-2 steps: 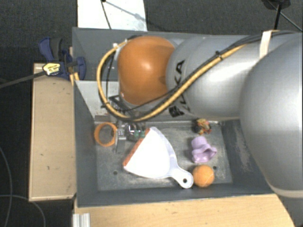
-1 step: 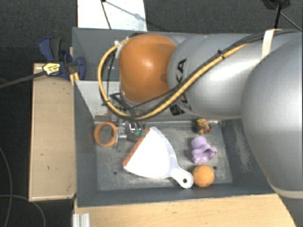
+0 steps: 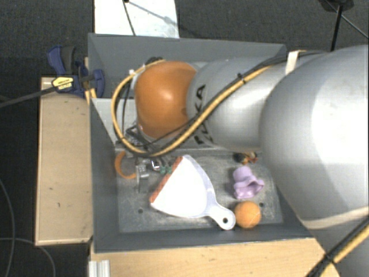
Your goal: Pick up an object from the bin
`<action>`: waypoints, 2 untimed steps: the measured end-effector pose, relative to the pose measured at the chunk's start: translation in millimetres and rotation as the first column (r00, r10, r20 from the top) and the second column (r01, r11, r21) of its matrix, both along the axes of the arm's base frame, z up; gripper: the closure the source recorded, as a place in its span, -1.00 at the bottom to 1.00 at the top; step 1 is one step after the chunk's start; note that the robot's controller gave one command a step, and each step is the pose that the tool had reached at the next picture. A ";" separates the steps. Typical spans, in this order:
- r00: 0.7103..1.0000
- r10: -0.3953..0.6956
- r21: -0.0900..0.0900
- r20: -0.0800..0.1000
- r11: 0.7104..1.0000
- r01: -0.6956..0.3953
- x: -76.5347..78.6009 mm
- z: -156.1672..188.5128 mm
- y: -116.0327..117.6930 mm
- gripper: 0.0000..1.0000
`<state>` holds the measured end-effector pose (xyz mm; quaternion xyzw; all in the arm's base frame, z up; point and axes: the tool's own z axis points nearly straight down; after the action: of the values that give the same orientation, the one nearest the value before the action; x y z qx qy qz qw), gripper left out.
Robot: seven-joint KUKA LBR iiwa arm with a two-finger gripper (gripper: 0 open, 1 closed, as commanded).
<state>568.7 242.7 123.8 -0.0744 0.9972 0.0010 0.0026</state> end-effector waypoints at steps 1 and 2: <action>0.996 0.092 -0.002 -0.006 0.996 -0.092 7.4 -56.1 0.4 -1.00; 0.959 0.282 -0.002 -0.004 0.959 -0.282 2.4 -53.0 -3.8 -1.00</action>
Offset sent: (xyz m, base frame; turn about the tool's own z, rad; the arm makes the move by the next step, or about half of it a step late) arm 0.0007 -0.0054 -0.0538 -0.3251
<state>571.1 238.9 70.8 -0.2159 0.9764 0.0003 0.0004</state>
